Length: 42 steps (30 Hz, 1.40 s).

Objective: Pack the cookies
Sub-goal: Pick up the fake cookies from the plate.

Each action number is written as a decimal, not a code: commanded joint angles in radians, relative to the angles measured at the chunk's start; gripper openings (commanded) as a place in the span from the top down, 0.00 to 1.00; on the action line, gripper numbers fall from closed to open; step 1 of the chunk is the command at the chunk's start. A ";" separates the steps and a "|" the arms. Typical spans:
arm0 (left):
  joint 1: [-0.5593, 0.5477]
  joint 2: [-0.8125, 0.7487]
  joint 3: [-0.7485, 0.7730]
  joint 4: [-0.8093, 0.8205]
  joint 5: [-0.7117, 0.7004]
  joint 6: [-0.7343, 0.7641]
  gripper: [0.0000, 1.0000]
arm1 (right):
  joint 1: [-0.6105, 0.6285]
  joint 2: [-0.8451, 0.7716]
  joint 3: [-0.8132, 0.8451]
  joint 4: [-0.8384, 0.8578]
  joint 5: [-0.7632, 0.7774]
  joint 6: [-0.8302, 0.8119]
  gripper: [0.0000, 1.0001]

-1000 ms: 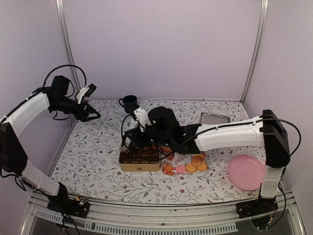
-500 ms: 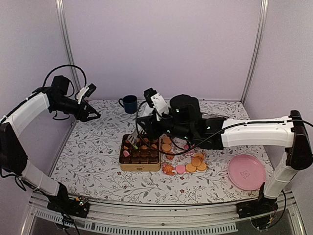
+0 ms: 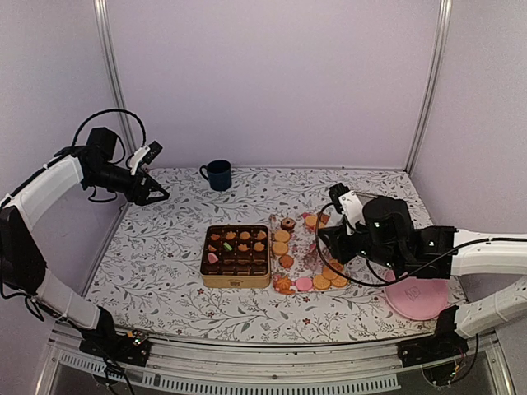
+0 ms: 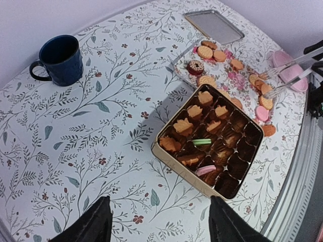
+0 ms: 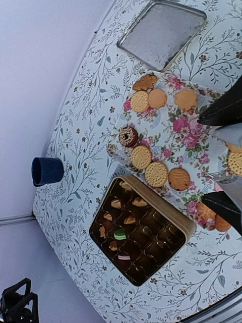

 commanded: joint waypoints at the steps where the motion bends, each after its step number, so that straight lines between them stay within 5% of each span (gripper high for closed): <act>1: 0.007 -0.006 0.013 -0.013 0.021 0.007 0.34 | -0.005 -0.128 -0.065 -0.102 0.086 0.097 0.56; 23: 0.007 0.005 0.027 -0.014 0.022 0.003 0.34 | -0.014 -0.069 -0.100 -0.039 0.078 0.119 0.58; 36: 0.007 0.002 0.033 -0.013 0.023 0.004 0.34 | -0.014 -0.088 -0.080 -0.026 0.080 0.109 0.80; 42: 0.007 0.001 0.036 -0.014 0.019 0.004 0.34 | -0.014 -0.123 -0.043 -0.022 0.082 0.085 1.00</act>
